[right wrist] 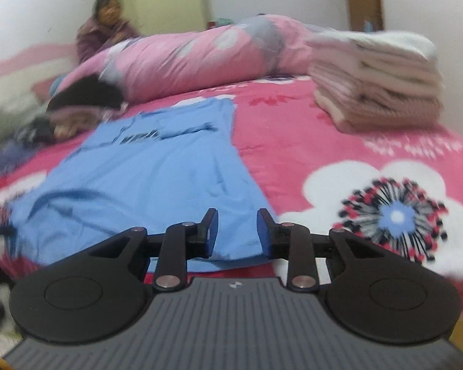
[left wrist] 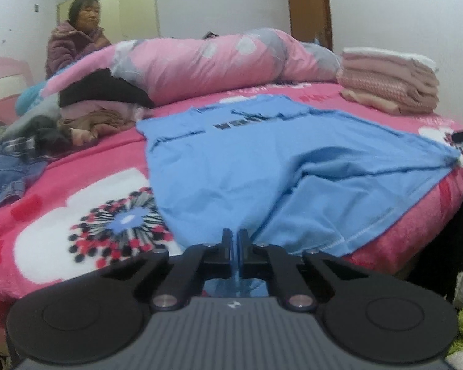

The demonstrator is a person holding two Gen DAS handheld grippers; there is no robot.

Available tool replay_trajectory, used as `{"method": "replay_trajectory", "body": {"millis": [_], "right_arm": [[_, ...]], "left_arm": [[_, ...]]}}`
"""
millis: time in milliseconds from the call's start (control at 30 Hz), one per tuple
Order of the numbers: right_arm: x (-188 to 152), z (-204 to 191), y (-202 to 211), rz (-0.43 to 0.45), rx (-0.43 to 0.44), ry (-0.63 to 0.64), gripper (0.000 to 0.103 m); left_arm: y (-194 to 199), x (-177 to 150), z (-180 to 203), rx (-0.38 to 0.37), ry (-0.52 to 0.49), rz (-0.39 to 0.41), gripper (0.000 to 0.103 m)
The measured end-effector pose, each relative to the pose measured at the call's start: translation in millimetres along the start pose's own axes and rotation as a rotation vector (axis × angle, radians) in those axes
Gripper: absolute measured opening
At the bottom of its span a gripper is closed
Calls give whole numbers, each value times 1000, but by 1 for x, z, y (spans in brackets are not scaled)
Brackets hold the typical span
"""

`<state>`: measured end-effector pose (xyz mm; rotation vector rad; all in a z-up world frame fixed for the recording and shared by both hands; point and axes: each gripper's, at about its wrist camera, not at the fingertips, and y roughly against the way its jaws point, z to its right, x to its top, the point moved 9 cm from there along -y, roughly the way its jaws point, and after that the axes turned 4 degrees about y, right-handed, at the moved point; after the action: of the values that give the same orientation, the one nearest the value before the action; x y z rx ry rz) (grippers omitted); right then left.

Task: Fold clothes

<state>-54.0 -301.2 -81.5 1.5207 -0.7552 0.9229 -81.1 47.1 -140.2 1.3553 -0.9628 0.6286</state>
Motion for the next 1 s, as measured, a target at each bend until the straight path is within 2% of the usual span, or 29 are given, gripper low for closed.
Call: {"method": "replay_trajectory", "body": {"millis": [233,433,500,533,567,700,867,933,1000], "right_arm": [[-13,-39,-18,-65,36,256,28],[-22,-49,-28,-100,-18,432,26],[-22,-48,-27,-96,-22,447,20],[-22,-48,-26,-90,-22,452,6],[-20,-48,-24,-78,-29,457,1],[-10,-36,0,-1,-66,429,0],[-12,-16,15,39,-97,365,0],[-15,-13,18,42,-82,352,0],[-21,-11,16,19,-77,353,0]], "left_arm": [[25,-5,-11,33,-10,29,3],[50,-7,-28,68,7,56,3],[52,-8,-31,72,7,54,3],[52,-9,-31,71,6,53,3],[53,-9,-30,68,2,54,3],[55,-9,-27,48,-22,52,3],[54,-8,-29,16,-33,38,3],[55,-11,-28,-13,-35,22,3],[52,-20,-25,-67,-31,-31,4]]}}
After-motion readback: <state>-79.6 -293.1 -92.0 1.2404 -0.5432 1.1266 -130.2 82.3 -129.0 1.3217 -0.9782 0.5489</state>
